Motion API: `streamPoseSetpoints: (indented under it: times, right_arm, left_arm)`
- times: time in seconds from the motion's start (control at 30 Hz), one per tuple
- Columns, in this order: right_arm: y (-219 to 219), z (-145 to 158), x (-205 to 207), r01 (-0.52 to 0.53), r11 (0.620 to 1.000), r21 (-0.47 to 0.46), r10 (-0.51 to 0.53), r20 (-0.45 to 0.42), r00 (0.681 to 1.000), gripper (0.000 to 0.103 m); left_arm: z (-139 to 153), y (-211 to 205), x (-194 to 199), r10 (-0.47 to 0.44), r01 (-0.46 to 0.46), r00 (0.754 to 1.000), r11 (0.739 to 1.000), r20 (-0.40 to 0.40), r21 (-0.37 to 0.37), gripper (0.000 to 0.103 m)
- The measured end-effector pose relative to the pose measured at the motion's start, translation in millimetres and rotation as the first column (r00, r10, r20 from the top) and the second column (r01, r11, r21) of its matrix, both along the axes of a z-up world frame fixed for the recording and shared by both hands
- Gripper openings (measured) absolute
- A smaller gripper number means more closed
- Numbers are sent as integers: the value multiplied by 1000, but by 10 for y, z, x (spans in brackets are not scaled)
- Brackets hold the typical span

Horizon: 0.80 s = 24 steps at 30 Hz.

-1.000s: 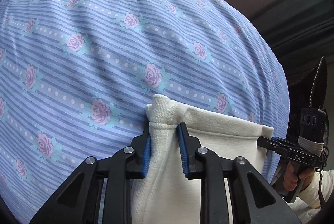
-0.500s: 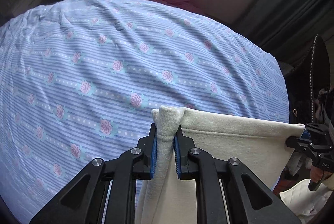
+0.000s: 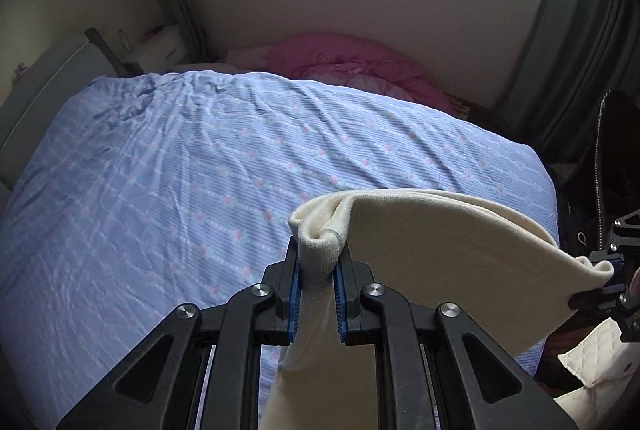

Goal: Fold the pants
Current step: 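Lift the hem with the right tool and fold it toward the waistband, then lay the hem onto the trousers and open the right tool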

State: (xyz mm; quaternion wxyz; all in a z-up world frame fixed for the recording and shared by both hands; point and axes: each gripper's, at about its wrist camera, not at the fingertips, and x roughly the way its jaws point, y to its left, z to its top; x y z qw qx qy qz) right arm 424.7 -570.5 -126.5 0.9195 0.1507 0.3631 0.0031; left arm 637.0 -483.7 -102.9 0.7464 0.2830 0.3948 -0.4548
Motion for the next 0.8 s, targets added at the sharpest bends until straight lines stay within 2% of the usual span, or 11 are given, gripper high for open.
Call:
streamPoseSetpoints:
  times: [0.07, 0.17, 0.27, 0.37, 0.5, 0.67, 0.77, 0.8]
  right_arm:
    - [293, 119, 2, -96, 994, -45, 97, 23, 995, 19]
    - [754, 210, 13, -223, 967, -125, 229, 31, 973, 19]
    - [1224, 149, 47, -324, 928, -182, 333, 16, 943, 19]
    - [1691, -2, 75, -418, 890, -183, 425, -4, 905, 19]
    - [2356, -339, 126, -518, 832, -199, 515, -71, 854, 19]
    - [3066, -802, 163, -596, 775, -210, 568, -182, 803, 19]
    - [3397, -1067, 189, -632, 750, -192, 581, -265, 770, 20]
    - [3481, -1148, 190, -644, 744, -178, 587, -288, 757, 22]
  left_arm:
    - [60, 399, -28, 90, -90, 996, 996, 8, -24, 15]
    - [1, 974, -70, 213, -212, 977, 977, 12, -32, 16]
    - [-195, 1567, -102, 322, -322, 947, 946, -18, -28, 16]
    - [-492, 2094, -86, 398, -399, 915, 917, -68, 7, 15]
    - [-942, 2622, -89, 420, -417, 900, 908, -117, 49, 15]
    - [-1454, 3047, -114, 388, -383, 905, 922, -173, 62, 16]
    - [-1680, 3295, -179, 390, -379, 906, 920, -162, 98, 25]
    - [-1736, 3408, -223, 393, -379, 906, 919, -157, 112, 33]
